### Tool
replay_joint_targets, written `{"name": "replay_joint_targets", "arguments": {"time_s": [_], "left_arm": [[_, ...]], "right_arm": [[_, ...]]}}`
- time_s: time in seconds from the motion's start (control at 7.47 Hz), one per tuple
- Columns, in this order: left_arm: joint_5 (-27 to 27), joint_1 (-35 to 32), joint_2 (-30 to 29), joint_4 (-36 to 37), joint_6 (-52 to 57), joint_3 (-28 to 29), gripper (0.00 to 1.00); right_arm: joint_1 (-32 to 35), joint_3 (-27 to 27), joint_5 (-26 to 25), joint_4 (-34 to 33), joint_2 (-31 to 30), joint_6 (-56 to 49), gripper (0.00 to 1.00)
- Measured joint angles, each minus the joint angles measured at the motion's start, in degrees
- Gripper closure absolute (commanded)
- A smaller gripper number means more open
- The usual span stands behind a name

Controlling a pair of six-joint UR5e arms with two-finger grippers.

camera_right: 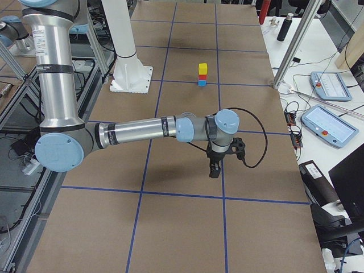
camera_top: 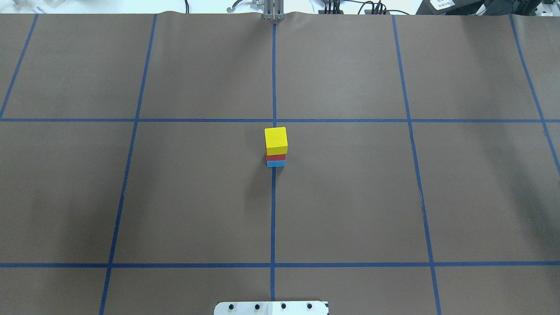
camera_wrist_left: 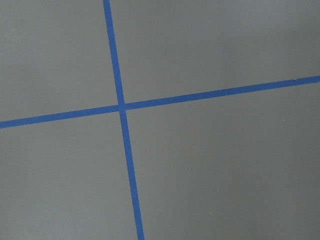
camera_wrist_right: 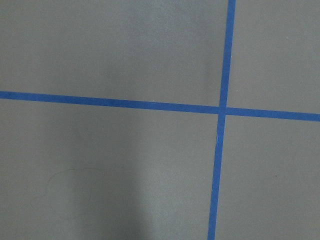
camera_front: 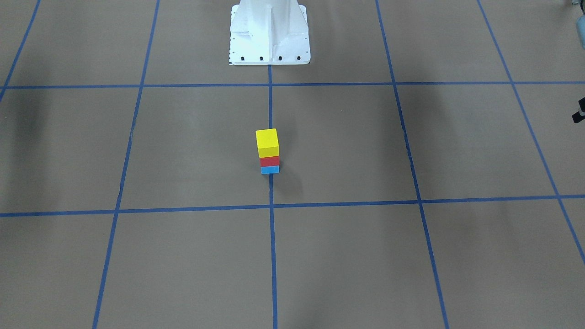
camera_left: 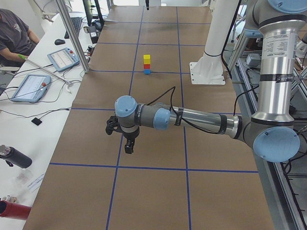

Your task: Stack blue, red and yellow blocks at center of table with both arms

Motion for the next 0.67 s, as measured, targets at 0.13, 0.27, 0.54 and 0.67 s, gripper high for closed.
{"name": "replay_joint_targets", "arguments": {"time_s": [0.13, 0.27, 0.54, 0.67], "left_arm": [[0.0, 0.0, 0.1, -0.1, 0.1, 0.0, 0.01], [0.0, 0.0, 0.2, -0.1, 0.2, 0.0, 0.01], [-0.4, 0.1, 0.2, -0.2, 0.2, -0.6, 0.01], [-1.0, 0.1, 0.2, -0.1, 0.2, -1.1, 0.01]], "right_arm": [[0.0, -0.2, 0.2, -0.1, -0.1, -0.1, 0.00], [0.0, -0.4, 0.3, -0.2, -0.2, -0.2, 0.00], [0.0, -0.6, 0.5, -0.2, -0.2, -0.2, 0.00], [0.0, -0.5, 0.6, -0.2, -0.6, -0.2, 0.00]]}}
